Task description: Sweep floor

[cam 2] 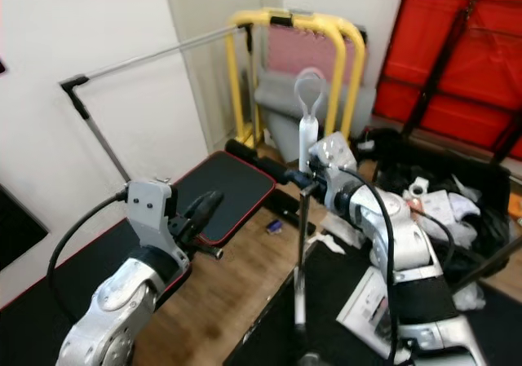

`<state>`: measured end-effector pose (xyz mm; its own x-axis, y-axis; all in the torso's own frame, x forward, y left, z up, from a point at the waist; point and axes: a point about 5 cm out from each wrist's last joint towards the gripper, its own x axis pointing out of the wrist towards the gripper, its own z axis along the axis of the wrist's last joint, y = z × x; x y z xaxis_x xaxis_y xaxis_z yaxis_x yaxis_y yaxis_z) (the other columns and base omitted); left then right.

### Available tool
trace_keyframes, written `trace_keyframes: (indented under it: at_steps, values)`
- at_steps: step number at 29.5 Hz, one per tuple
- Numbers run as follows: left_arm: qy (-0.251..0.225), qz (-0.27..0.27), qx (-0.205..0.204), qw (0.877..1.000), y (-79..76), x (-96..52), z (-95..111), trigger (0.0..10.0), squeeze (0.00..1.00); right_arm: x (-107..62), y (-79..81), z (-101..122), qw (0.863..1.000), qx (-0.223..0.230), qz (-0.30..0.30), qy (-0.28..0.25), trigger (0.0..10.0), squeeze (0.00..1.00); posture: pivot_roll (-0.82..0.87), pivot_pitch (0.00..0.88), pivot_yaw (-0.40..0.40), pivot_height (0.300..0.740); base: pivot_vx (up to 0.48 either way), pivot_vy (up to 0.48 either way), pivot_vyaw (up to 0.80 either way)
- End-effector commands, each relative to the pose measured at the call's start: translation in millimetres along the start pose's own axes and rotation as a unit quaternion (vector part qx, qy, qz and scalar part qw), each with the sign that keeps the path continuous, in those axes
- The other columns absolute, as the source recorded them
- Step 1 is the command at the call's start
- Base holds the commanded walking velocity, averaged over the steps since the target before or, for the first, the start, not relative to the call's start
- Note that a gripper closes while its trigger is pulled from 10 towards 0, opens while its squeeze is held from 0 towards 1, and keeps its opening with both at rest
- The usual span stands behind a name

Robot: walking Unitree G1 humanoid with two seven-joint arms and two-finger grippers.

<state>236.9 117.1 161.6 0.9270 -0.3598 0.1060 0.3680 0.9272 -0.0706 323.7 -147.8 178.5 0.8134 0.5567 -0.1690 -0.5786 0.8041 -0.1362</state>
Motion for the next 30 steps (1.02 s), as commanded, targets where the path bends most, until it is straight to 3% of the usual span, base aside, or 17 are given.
trace_keyframes:
  at_steps: [1,16,21,30]
  values:
    - [0.002,0.002,0.011,1.0,3.6,-0.1,0.0,10.0,0.0,-0.5,0.6,22.8,0.998,-0.038,-0.004,-0.053,10.0,0.0,-0.08,0.036,-0.035,0.74,0.0,0.0,-0.8]
    - [-0.002,0.008,0.016,1.0,6.3,2.2,0.8,10.0,0.0,4.8,8.8,29.7,0.995,-0.045,-0.006,-0.089,10.0,0.0,-0.07,0.024,-0.032,0.74,0.0,0.0,-0.75]
    - [-0.005,0.013,0.018,1.0,7.1,3.2,1.6,10.0,0.0,7.1,13.9,33.4,0.992,-0.026,-0.015,-0.119,10.0,0.0,-0.07,0.028,-0.034,0.74,0.0,0.0,0.0]
    - [-0.007,0.019,0.02,1.0,8.0,4.0,2.0,10.0,0.0,7.6,14.9,38.1,0.989,-0.035,-0.017,-0.143,10.0,0.0,-0.08,0.03,-0.037,0.74,0.0,0.0,0.0]
